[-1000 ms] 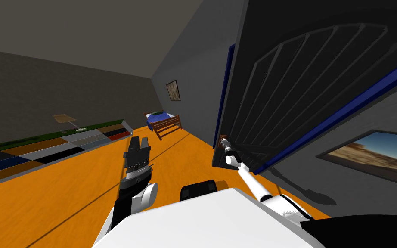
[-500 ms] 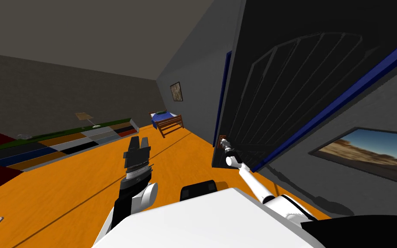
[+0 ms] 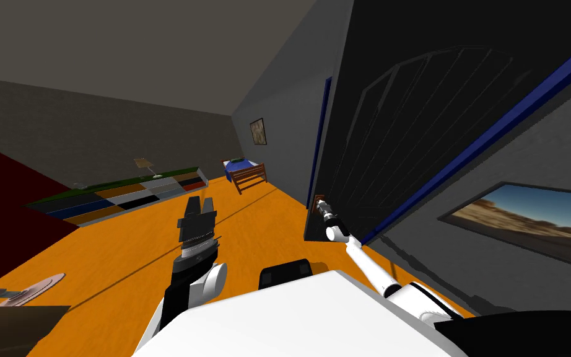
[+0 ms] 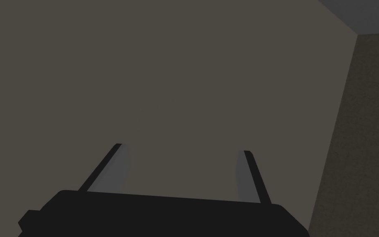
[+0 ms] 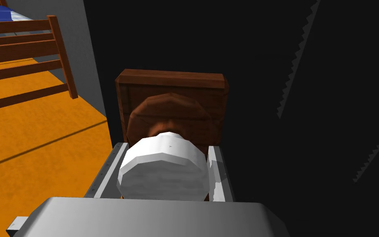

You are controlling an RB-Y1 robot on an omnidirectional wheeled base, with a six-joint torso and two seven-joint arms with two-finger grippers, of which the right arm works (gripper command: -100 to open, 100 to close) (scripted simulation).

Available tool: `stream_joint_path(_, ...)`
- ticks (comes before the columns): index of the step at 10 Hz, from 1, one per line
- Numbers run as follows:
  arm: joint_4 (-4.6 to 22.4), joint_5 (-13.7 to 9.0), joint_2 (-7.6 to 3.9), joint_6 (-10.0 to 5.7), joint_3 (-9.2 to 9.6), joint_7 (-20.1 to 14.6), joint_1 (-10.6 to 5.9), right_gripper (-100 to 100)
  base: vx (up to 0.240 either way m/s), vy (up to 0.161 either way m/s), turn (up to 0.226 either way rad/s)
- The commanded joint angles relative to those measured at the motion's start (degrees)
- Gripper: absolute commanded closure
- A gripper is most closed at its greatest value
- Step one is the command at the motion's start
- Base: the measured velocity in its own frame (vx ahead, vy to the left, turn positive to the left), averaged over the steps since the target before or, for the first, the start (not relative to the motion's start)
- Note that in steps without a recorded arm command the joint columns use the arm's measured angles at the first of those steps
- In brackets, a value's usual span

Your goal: Pull the door open

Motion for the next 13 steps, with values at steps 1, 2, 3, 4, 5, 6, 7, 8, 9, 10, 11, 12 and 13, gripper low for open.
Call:
stream_joint_path(1,-0.7,0.1,-0.92,-0.4,1.23,-1.1,0.3,100,-0.191,-0.051,0.088)
stream_joint_path(2,-1.1,0.2,-1.45,-0.57,1.85,-1.7,0.58,100,-0.201,-0.067,0.094)
stream_joint_path(3,-1.5,0.2,-1.93,-0.71,2.42,-2.2,0.84,100,-0.183,-0.071,0.103)
stream_joint_path(4,-1.8,0.3,-2.34,-0.84,2.91,-2.6,1.06,100,-0.193,-0.074,0.082)
stream_joint_path(5,-2.1,0.3,-2.76,-0.97,3.41,-3.0,1.28,100,-0.185,-0.068,0.092)
stream_joint_path(6,-2.0,0.2,-2.43,-0.59,3.06,-2.6,1.42,100,-0.076,-0.027,0.034)
stream_joint_path(7,-2.5,0.4,-3.35,-1.0,4.18,-3.6,2.01,100,-0.135,-0.043,0.118)
stream_joint_path(8,-2.6,0.4,-3.61,-1.15,4.43,-3.9,2.13,100,-0.199,-0.057,0.103)
stream_joint_path(9,-2.9,0.5,-4.2,-1.46,4.97,-4.4,2.4,100,-0.163,-0.073,0.093)
stream_joint_path(10,-3.3,0.6,-4.84,-1.81,5.57,-5.1,2.69,100,-0.182,-0.062,0.119)
stream_joint_path(11,-3.7,0.7,-5.51,-2.18,6.2,-5.7,2.99,100,-0.22,-0.089,0.108)
stream_joint_path(12,-4.0,0.8,-6.19,-2.54,6.83,-6.4,3.3,100,-0.212,-0.077,0.129)
stream_joint_path(13,-4.4,0.9,-6.84,-2.9,7.43,-7.0,3.6,100,-0.2,-0.072,0.102)
